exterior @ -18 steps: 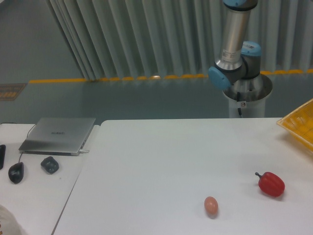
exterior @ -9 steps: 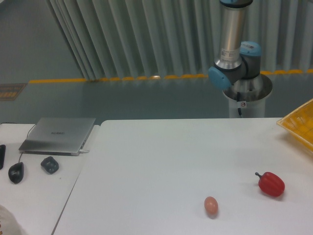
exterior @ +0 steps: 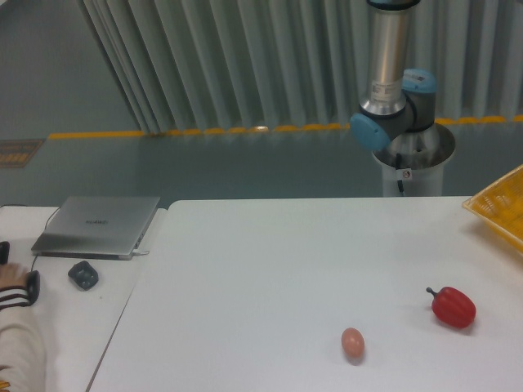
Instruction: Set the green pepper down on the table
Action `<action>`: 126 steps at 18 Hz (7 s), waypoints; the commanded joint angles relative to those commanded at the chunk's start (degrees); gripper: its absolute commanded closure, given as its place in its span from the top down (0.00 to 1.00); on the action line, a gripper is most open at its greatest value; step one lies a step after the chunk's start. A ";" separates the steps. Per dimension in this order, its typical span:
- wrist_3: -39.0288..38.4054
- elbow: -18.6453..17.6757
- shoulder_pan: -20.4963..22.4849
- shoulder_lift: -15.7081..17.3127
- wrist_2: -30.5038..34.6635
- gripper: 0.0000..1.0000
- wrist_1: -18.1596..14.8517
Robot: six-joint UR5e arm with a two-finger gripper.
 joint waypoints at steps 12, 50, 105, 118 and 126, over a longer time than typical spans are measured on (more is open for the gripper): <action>0.84 0.79 0.69 -2.20 -3.59 1.00 -0.09; -92.28 -2.72 -1.23 -6.42 3.69 1.00 6.68; -93.60 3.78 -28.74 -4.82 -2.37 0.43 2.45; -93.34 3.69 -31.99 -11.43 -1.32 0.47 6.59; -86.50 4.22 -31.47 -9.76 -1.41 1.00 6.77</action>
